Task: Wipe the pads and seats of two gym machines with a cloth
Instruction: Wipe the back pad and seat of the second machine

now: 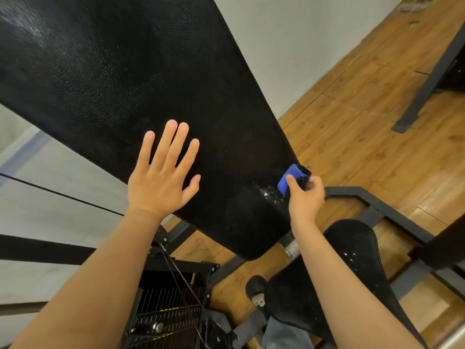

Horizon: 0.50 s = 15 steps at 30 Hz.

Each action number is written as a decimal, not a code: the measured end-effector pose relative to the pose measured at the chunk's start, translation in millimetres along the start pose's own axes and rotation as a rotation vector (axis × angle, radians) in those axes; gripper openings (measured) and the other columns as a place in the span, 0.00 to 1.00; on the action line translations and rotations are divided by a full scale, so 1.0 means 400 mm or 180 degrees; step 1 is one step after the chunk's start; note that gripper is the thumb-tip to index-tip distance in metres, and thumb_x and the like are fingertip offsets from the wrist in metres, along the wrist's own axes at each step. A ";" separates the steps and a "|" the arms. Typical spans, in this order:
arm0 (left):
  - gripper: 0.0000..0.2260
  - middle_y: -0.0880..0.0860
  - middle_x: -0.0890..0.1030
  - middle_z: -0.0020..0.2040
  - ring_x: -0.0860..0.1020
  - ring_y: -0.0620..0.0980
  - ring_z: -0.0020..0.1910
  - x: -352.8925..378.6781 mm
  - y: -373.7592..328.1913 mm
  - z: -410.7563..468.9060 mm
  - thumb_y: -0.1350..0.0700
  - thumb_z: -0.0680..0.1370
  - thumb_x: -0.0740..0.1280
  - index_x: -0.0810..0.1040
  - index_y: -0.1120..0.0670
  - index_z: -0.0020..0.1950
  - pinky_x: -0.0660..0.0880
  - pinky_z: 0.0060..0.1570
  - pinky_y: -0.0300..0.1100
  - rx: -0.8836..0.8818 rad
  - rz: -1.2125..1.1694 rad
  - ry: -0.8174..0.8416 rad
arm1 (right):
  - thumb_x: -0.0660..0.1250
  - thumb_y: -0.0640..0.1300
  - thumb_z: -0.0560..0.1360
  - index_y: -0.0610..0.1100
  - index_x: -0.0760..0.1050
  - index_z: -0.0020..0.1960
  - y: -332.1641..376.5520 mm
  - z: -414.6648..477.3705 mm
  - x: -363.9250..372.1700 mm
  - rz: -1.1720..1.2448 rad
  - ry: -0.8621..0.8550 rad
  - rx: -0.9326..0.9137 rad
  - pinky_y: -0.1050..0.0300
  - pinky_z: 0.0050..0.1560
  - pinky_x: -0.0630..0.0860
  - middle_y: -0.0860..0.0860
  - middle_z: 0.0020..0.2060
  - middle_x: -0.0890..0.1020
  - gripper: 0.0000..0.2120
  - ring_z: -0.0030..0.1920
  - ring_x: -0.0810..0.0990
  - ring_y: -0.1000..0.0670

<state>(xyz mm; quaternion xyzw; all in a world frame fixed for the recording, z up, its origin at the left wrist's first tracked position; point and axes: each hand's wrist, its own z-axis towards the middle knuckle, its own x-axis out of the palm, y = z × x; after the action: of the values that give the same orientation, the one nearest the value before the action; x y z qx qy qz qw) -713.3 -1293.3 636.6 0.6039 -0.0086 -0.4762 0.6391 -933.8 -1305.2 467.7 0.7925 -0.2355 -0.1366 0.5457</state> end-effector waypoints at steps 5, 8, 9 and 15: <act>0.30 0.61 0.53 0.77 0.42 0.57 0.78 0.002 -0.001 -0.003 0.43 0.80 0.53 0.56 0.58 0.77 0.40 0.75 0.54 -0.0021 0.0025 0.0033 | 0.71 0.44 0.73 0.45 0.72 0.48 -0.009 0.034 -0.042 0.0276 -0.0077 0.0554 0.54 0.49 0.78 0.49 0.43 0.79 0.09 0.45 0.79 0.49; 0.30 0.61 0.53 0.77 0.42 0.57 0.78 0.004 -0.003 -0.001 0.43 0.80 0.53 0.56 0.58 0.77 0.40 0.75 0.54 -0.0019 0.0013 -0.0022 | 0.72 0.44 0.73 0.44 0.71 0.51 0.029 0.023 -0.036 0.0640 0.0001 0.0402 0.60 0.46 0.75 0.49 0.43 0.78 0.12 0.43 0.78 0.52; 0.30 0.62 0.53 0.77 0.43 0.57 0.78 0.004 -0.003 0.000 0.43 0.80 0.53 0.56 0.58 0.77 0.41 0.75 0.54 -0.0008 0.0023 -0.0052 | 0.72 0.44 0.73 0.44 0.70 0.52 0.045 0.019 -0.030 0.0744 0.0047 0.0305 0.63 0.45 0.73 0.50 0.44 0.77 0.13 0.43 0.77 0.54; 0.31 0.59 0.44 0.78 0.43 0.58 0.78 0.011 -0.006 -0.007 0.42 0.80 0.53 0.51 0.57 0.78 0.41 0.75 0.54 0.0012 0.0055 -0.0129 | 0.72 0.44 0.72 0.44 0.68 0.52 0.061 -0.003 0.009 0.0582 0.0127 -0.0152 0.76 0.36 0.70 0.55 0.41 0.74 0.15 0.36 0.75 0.65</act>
<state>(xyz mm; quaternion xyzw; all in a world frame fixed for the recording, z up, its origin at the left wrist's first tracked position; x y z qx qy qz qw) -710.5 -1293.4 631.5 0.5952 -0.0277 -0.4828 0.6417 -935.6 -1313.2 490.9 0.7571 -0.2926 -0.0760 0.5792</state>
